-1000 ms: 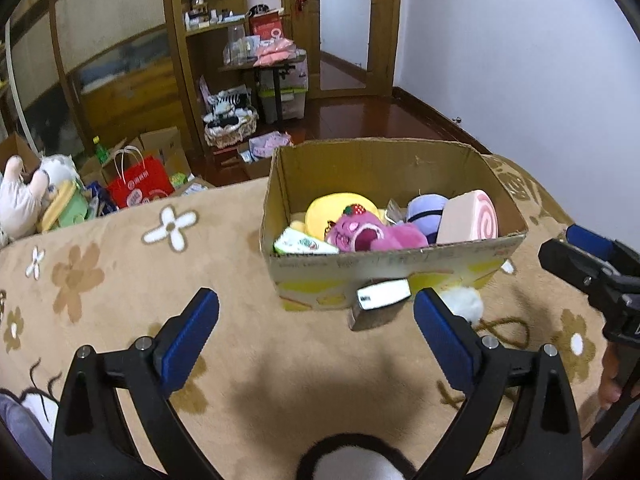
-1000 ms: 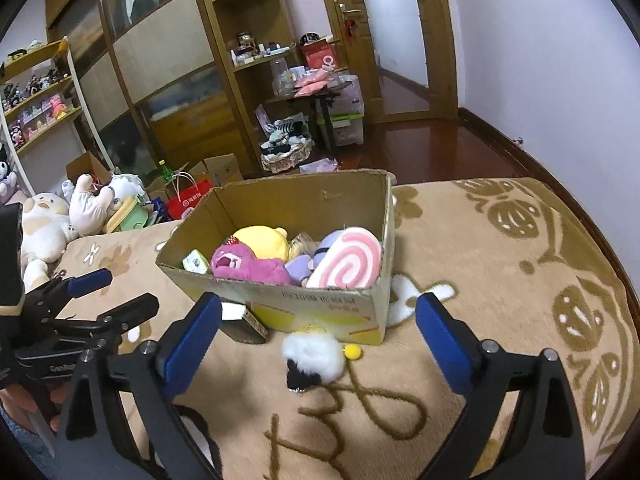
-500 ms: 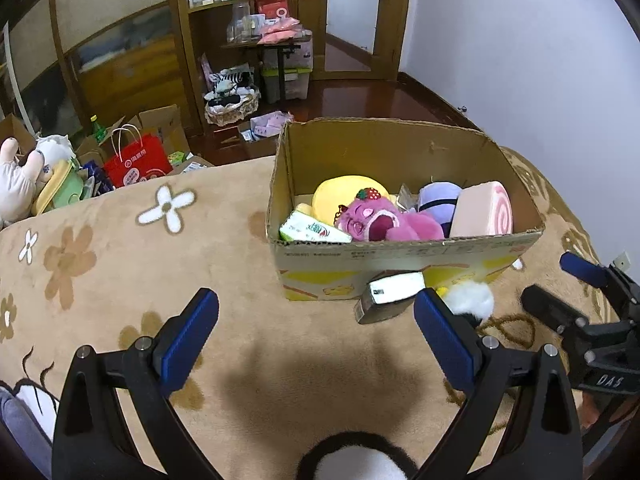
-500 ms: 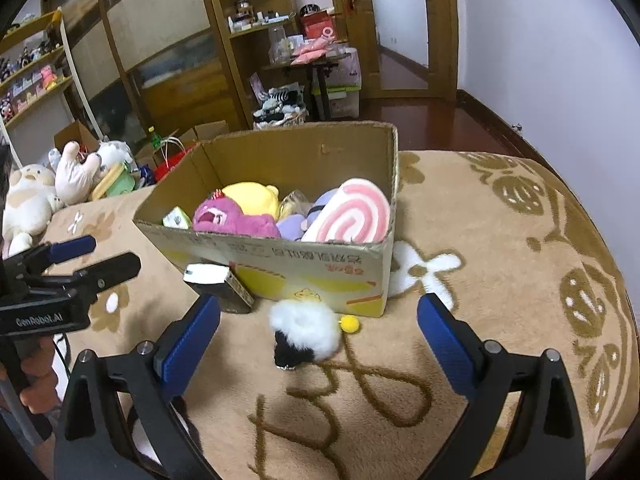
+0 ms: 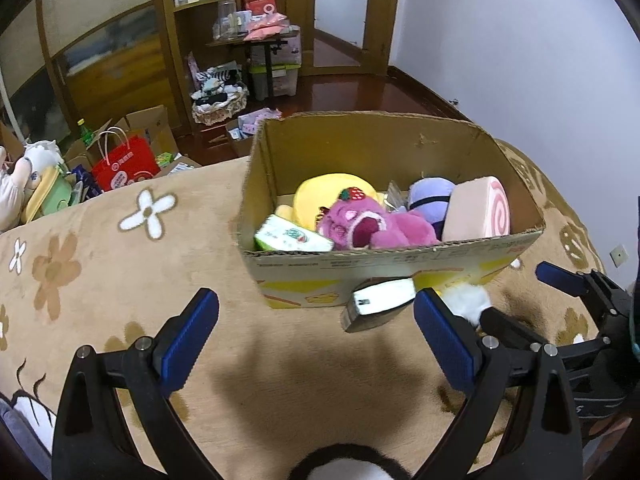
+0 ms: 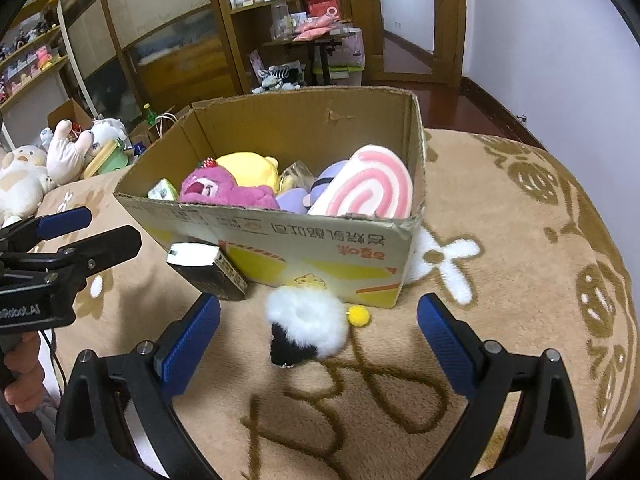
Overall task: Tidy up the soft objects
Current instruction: 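Move the left gripper to the white-topped black box while the right gripper approaches the white pompom, then grasp the black box with the left gripper while the right gripper grasps the white pompom, then lift the black box and the pompom above the box with both grippers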
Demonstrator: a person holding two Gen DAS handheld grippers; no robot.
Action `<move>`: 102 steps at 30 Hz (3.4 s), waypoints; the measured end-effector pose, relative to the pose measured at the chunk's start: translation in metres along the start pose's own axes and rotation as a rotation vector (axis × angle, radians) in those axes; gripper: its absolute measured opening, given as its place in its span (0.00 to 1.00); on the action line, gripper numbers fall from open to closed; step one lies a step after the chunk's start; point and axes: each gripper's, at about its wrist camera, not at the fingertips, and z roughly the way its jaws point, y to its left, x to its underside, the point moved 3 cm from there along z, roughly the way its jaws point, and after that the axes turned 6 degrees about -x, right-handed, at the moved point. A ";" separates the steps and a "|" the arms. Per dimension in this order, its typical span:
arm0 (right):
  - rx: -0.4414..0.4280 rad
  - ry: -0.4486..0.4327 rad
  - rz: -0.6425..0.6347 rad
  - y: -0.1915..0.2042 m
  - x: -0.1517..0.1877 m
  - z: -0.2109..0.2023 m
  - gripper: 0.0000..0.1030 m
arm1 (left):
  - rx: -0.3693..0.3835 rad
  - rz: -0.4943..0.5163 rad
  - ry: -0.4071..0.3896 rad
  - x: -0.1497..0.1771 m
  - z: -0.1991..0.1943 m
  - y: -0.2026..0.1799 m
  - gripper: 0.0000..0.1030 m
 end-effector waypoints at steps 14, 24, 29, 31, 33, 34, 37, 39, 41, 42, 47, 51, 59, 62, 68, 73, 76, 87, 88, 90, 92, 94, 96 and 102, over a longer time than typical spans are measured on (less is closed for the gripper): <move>0.013 0.075 0.005 0.000 0.005 0.032 1.00 | 0.053 0.052 0.055 0.002 0.027 -0.025 0.94; 0.022 0.138 -0.008 0.006 0.011 0.058 1.00 | 0.094 0.010 0.130 0.009 0.053 -0.028 0.94; 0.029 0.186 0.022 0.007 0.013 0.071 1.00 | 0.089 -0.021 0.135 0.011 0.060 -0.026 0.79; 0.035 0.192 0.026 0.006 0.013 0.074 1.00 | 0.101 -0.024 0.145 0.012 0.061 -0.028 0.67; 0.039 0.196 0.032 0.004 0.014 0.076 0.93 | 0.115 -0.014 0.156 0.013 0.063 -0.032 0.47; 0.047 0.200 0.032 0.003 0.013 0.078 0.87 | 0.118 -0.007 0.162 0.014 0.064 -0.033 0.44; 0.070 0.214 0.026 0.001 0.014 0.080 0.73 | 0.111 0.011 0.160 0.016 0.064 -0.037 0.44; 0.070 0.214 0.029 0.001 0.013 0.079 0.64 | 0.112 0.015 0.156 0.016 0.063 -0.037 0.43; 0.066 0.215 0.033 0.000 0.011 0.080 0.53 | 0.113 0.010 0.152 0.017 0.061 -0.035 0.43; 0.065 0.214 0.033 -0.001 0.010 0.081 0.44 | 0.111 0.010 0.148 0.017 0.060 -0.035 0.43; 0.056 0.207 0.019 0.002 0.008 0.078 0.40 | 0.080 0.020 0.115 0.019 0.053 -0.033 0.43; 0.035 0.193 0.044 0.003 0.005 0.073 0.39 | 0.077 0.011 0.101 0.023 0.045 -0.028 0.43; 0.019 0.147 0.065 -0.004 0.008 0.048 0.39 | 0.066 0.009 0.052 0.026 0.021 -0.023 0.43; 0.019 0.127 0.069 -0.010 0.014 0.034 0.39 | 0.053 0.005 0.033 0.029 0.011 -0.019 0.43; 0.009 0.038 0.067 -0.007 0.020 -0.002 0.39 | 0.029 -0.010 -0.015 0.030 -0.008 -0.011 0.43; -0.004 -0.039 0.059 -0.001 0.013 -0.031 0.39 | -0.003 -0.014 -0.069 0.033 -0.032 -0.005 0.43; -0.009 -0.074 0.052 0.005 0.004 -0.042 0.39 | -0.027 -0.013 -0.106 0.035 -0.046 -0.001 0.43; -0.028 -0.273 -0.004 0.025 -0.009 -0.092 0.39 | -0.051 0.003 -0.287 0.027 -0.105 0.001 0.43; -0.025 -0.289 -0.009 0.027 -0.010 -0.096 0.39 | -0.054 0.008 -0.297 0.025 -0.107 0.000 0.43; -0.023 -0.322 -0.017 0.030 -0.013 -0.102 0.39 | -0.064 0.025 -0.333 0.021 -0.117 -0.001 0.43; -0.022 -0.350 -0.022 0.032 -0.018 -0.107 0.39 | -0.071 0.038 -0.360 0.017 -0.123 -0.003 0.43; -0.023 -0.369 -0.023 0.032 -0.022 -0.110 0.39 | -0.078 0.054 -0.386 0.013 -0.126 -0.006 0.43; -0.018 -0.389 -0.027 0.033 -0.028 -0.111 0.39 | -0.083 0.068 -0.404 0.008 -0.128 -0.007 0.43; -0.011 -0.408 -0.029 0.031 -0.041 -0.110 0.39 | -0.096 0.086 -0.429 -0.007 -0.122 -0.008 0.43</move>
